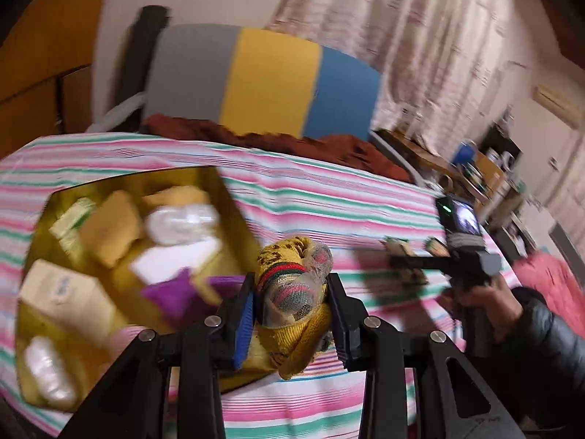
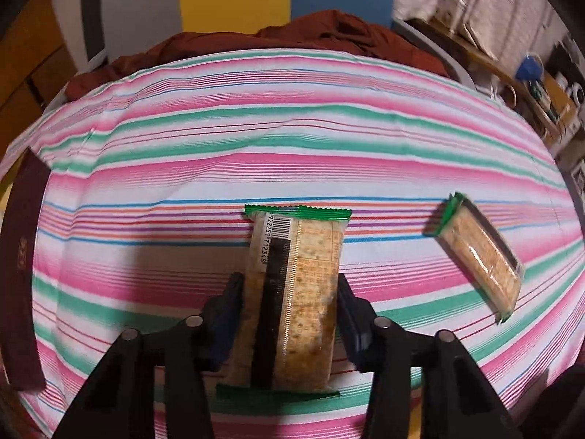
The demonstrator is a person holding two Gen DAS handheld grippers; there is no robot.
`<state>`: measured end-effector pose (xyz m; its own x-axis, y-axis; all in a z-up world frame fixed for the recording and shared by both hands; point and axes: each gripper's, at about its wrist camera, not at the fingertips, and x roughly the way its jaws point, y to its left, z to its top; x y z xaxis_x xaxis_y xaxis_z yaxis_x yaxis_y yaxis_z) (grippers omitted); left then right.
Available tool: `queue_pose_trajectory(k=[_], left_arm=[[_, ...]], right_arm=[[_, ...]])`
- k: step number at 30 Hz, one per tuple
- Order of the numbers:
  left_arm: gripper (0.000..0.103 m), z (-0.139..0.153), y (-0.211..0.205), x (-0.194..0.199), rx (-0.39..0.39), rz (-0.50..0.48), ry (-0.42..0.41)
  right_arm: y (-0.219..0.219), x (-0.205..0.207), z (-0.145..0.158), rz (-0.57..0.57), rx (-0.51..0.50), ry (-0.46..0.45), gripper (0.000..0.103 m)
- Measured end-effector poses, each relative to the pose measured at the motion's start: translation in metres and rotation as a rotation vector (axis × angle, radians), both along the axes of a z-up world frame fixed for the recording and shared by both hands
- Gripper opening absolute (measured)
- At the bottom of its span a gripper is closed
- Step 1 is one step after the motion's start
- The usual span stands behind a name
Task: Organize objects
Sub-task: 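Release the yellow pouch into the gold tray with left tool while right tool carries the cracker packet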
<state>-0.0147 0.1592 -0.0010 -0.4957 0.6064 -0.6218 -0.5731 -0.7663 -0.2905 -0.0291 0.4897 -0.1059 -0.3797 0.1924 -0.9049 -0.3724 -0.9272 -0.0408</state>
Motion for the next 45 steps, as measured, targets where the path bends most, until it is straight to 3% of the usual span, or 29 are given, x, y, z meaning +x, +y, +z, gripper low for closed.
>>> queue_pose_trajectory(k=[9,17,29,37,41,45], left_arm=[[0.037,0.006,-0.074,-0.035,0.01,0.215,0.015],[0.037,0.004,-0.118,-0.064,0.005,0.33,0.014],[0.04,-0.014,-0.13,-0.137,-0.043,0.425,-0.028],[0.041,-0.044,-0.12,-0.163,-0.102,0.431,-0.069],[0.047,-0.055,-0.12,-0.169,-0.109,0.434,-0.104],[0.067,-0.051,-0.126,-0.163,-0.107,0.462,-0.076]], right_arm=[[-0.007,0.004,0.008,0.026,-0.016,0.019,0.046],[-0.028,0.006,0.021,0.074,-0.043,0.068,0.046],[-0.081,0.003,0.056,0.204,-0.076,0.164,0.046],[-0.152,-0.002,0.088,0.377,-0.073,0.234,0.046],[-0.187,-0.008,0.094,0.455,-0.088,0.246,0.046],[-0.221,-0.012,0.094,0.533,-0.093,0.245,0.046]])
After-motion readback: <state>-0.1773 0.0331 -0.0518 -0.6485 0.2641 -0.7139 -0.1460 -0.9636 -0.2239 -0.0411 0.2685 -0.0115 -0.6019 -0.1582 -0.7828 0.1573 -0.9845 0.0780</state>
